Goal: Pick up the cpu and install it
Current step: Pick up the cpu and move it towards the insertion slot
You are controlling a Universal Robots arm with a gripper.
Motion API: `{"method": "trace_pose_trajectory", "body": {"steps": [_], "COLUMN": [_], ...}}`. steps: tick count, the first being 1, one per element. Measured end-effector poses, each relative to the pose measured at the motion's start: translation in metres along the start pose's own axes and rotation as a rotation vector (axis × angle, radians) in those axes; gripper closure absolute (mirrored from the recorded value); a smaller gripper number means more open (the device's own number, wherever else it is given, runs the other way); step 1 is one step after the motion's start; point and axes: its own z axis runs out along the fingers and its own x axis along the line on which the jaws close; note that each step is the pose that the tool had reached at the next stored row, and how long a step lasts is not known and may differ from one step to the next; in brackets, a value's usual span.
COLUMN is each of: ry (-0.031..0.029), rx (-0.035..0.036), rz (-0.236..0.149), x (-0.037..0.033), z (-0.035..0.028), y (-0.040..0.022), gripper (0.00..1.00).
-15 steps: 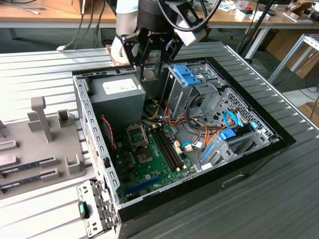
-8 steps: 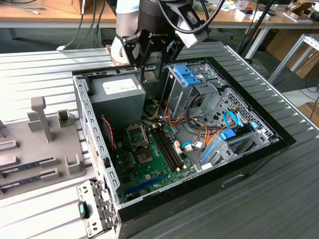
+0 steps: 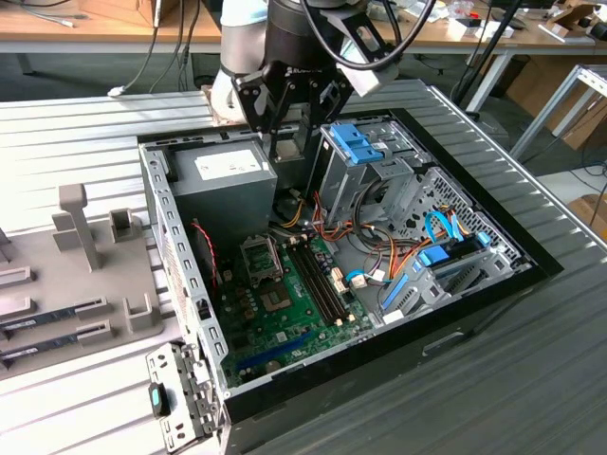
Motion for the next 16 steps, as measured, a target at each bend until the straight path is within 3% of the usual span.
{"method": "trace_pose_trajectory", "body": {"steps": [16], "ry": [0.0000], "rx": [0.0000], "rz": [0.000], "x": [-0.0002], "z": [0.0014], "y": [-0.0066], "gripper": [0.53]}}
